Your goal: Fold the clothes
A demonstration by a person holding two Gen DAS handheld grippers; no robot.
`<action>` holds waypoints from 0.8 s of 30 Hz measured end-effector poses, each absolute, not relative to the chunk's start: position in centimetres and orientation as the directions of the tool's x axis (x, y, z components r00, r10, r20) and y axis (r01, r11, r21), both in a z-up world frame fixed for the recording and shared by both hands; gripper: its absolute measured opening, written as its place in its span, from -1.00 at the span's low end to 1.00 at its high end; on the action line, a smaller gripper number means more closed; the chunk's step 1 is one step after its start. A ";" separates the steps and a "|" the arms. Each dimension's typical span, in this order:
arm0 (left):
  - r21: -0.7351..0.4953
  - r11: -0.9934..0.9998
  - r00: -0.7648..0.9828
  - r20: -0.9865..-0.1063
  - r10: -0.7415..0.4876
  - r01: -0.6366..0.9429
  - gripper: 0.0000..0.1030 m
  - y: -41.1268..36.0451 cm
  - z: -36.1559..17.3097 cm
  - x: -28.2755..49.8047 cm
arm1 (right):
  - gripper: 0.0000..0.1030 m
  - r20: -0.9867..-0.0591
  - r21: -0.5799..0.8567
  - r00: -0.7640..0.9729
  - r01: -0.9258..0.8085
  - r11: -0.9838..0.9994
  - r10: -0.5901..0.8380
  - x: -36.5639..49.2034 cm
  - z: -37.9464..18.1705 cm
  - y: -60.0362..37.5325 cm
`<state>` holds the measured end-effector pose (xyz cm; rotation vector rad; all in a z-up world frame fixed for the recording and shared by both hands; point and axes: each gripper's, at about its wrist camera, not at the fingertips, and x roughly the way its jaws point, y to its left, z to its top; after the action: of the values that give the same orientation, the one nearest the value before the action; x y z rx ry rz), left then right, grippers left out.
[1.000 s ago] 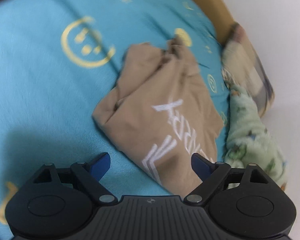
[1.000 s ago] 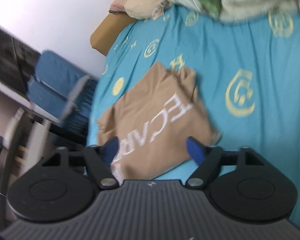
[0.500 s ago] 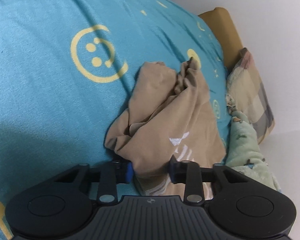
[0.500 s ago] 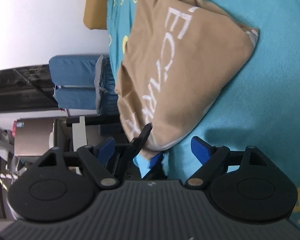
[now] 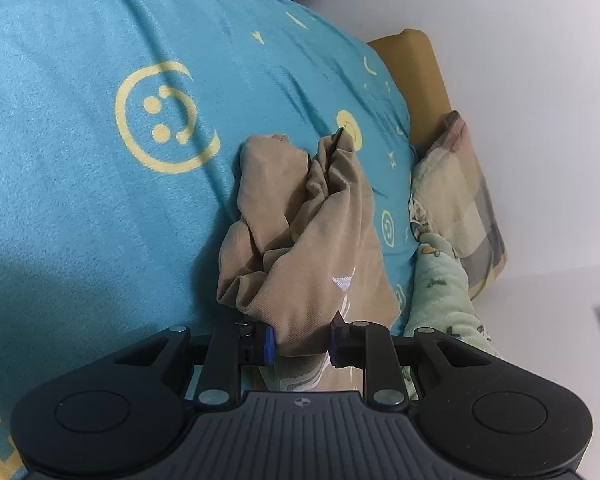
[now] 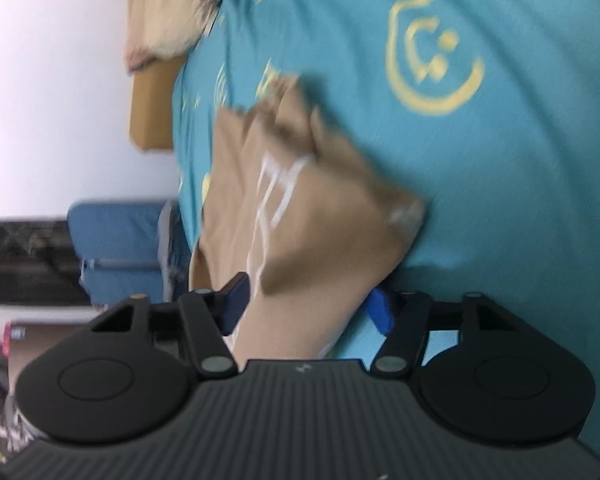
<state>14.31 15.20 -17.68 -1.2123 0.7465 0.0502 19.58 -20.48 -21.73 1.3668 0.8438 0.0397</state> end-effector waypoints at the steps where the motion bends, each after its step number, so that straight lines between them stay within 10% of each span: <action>1: -0.827 0.381 0.765 -0.543 -0.346 -0.414 -0.52 15.1 -17.7 14.4 | 0.17 -0.503 0.864 0.716 0.440 0.246 0.484 19.6 -21.8 -20.7; 8: -0.826 0.387 0.760 -0.544 -0.355 -0.410 -0.51 15.6 -18.3 14.0 | -0.55 -0.553 0.831 0.696 0.416 0.370 0.458 20.4 -21.4 -19.9; 24: -0.853 0.383 0.781 -0.495 -0.381 -0.354 -0.51 14.0 -14.6 10.3 | -0.73 -0.419 0.862 0.825 0.230 0.452 0.379 14.1 -15.4 -22.4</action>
<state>10.28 14.00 -14.57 -1.2077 0.7195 -0.0187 14.12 -22.42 -15.37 1.1185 0.6266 0.1002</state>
